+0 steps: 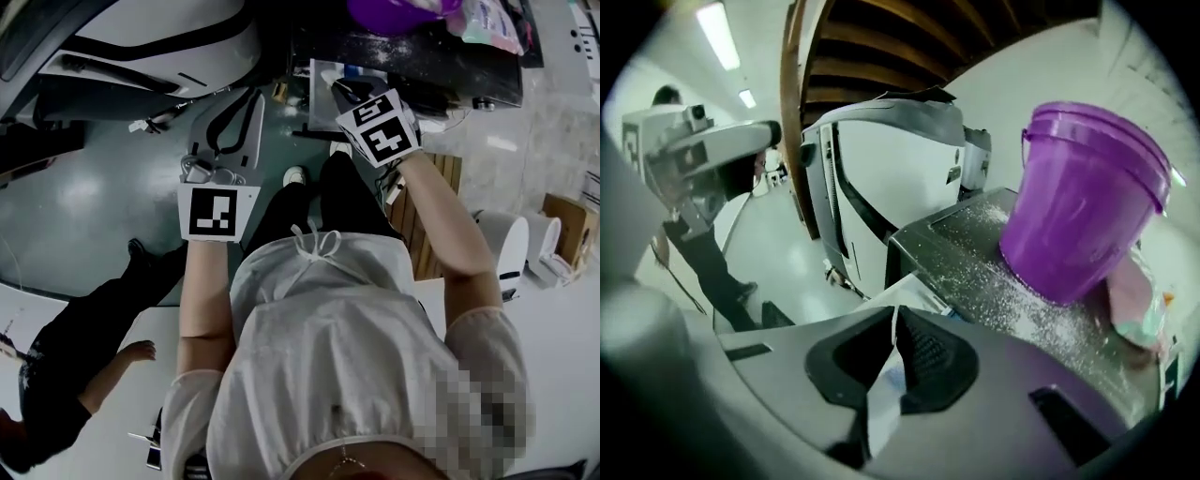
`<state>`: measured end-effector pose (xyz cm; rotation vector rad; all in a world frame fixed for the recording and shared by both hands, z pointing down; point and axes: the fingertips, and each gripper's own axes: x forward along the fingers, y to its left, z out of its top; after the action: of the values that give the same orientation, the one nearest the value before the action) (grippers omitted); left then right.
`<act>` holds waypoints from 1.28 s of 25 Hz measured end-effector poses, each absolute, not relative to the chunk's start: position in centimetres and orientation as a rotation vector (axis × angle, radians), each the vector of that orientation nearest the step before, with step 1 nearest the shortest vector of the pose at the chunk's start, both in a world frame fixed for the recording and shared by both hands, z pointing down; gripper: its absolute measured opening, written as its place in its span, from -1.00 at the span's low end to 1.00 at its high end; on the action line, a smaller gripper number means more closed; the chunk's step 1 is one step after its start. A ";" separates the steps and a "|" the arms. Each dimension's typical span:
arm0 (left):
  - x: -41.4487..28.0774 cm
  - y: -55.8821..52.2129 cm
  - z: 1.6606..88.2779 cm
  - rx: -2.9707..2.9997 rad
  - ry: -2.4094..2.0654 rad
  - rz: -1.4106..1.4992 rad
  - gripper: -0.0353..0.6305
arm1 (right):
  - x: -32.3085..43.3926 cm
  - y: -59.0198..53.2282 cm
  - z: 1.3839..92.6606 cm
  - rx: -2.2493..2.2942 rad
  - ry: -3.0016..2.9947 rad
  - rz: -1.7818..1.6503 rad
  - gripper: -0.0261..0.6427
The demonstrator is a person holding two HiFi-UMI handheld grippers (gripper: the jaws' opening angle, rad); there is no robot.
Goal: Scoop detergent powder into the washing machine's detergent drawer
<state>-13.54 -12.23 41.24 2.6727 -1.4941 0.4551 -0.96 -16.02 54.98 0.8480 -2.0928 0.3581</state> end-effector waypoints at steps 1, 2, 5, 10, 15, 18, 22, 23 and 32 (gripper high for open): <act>-13.5 -12.2 41.3 2.677 -1.490 0.455 -0.79 | -1.1 -15.9 55.0 0.839 -2.081 0.310 -0.89; -13.5 -12.1 41.3 2.679 -1.485 0.455 -0.79 | -1.1 -15.9 55.1 0.832 -2.069 0.265 -0.89; -13.7 -11.9 41.7 2.668 -1.483 0.454 -0.79 | -1.1 -15.7 55.3 0.809 -2.032 0.123 -0.89; -13.9 -11.8 42.2 2.650 -1.478 0.459 -0.79 | -1.3 -15.6 55.1 0.768 -1.967 -0.141 -0.88; -13.9 -11.6 42.4 2.659 -1.474 0.464 -0.79 | -1.3 -15.7 54.7 0.735 -1.897 -0.305 -0.89; -13.8 -11.1 42.7 2.662 -1.459 0.463 -0.79 | -0.8 -15.7 54.7 0.701 -1.814 -0.387 -0.89; -13.6 -10.6 43.1 2.658 -1.448 0.466 -0.79 | -1.0 -15.5 54.6 0.637 -1.725 -0.486 -0.89; -13.6 -10.5 43.2 2.657 -1.445 0.469 -0.79 | -1.1 -15.4 54.4 0.631 -1.710 -0.520 -0.88; -12.9 -9.8 43.3 2.683 -1.396 0.469 -0.79 | -2.2 -14.5 52.4 0.702 -1.590 -0.865 -0.89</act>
<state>-12.91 -9.76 43.29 2.6831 -1.3962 0.4689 -2.18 -14.46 52.42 0.7022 -1.5902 -0.8650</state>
